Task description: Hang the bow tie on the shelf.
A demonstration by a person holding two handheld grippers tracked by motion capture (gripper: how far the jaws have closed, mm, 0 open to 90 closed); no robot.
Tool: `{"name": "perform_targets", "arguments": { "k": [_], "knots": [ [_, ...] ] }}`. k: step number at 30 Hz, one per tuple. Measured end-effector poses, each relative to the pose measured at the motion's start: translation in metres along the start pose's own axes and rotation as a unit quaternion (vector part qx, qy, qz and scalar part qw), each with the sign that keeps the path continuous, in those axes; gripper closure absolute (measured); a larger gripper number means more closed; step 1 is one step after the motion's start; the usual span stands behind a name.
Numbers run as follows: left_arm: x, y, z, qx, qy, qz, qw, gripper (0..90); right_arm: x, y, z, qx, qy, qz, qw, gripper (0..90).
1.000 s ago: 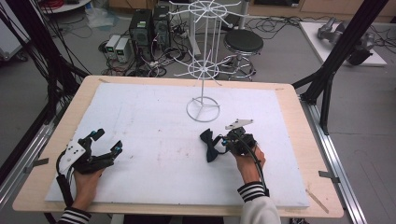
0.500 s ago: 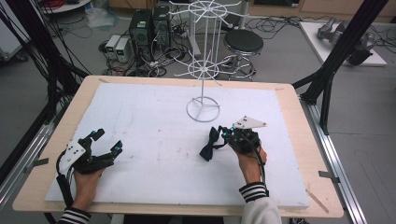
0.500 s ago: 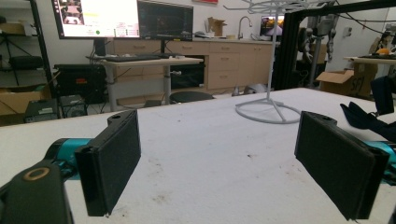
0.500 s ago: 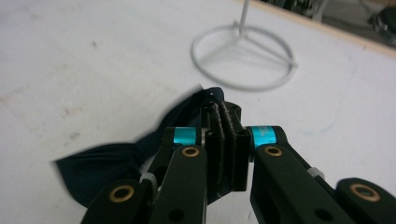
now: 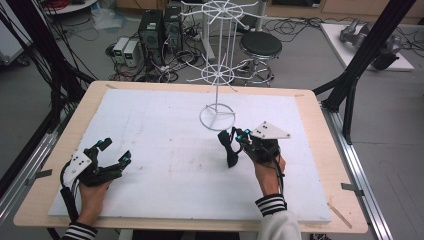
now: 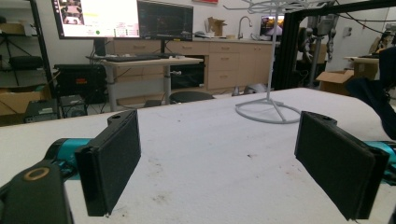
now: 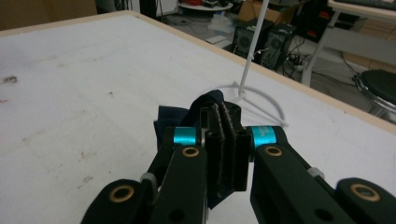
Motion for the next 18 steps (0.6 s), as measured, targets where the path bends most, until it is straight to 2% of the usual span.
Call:
{"name": "perform_targets", "arguments": {
  "k": [5,10,11,12,18],
  "knots": [
    [0.0,0.0,0.0,0.0,0.0,0.0,1.0,14.8,-0.001,-0.005,-0.012,-0.012,0.02,-0.003,0.9997,88.0],
    [0.0,0.0,0.0,0.0,0.0,0.0,1.0,14.8,0.001,-0.009,-0.021,-0.021,0.026,-0.006,0.9994,88.0],
    [0.0,0.0,0.0,0.0,0.0,0.0,1.0,14.8,0.003,-0.01,-0.026,-0.029,0.034,-0.011,0.9989,88.0],
    [0.0,0.0,0.0,0.0,0.0,0.0,1.0,14.8,0.002,-0.012,-0.028,-0.021,0.031,-0.007,0.9993,88.0],
    [0.0,0.0,0.0,0.0,0.0,0.0,1.0,14.8,0.005,-0.018,-0.045,-0.028,0.045,-0.015,0.9985,88.0]
  ]
}}
Point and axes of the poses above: each handheld gripper's, and its own axes: x roughly forward along the jaws, z roughly out of its underside, y roughly to its right, the point moved 2 cm from there along x, roughly forward along the jaws, and after that the axes turned 5 degrees about x, right-handed, at the moved point
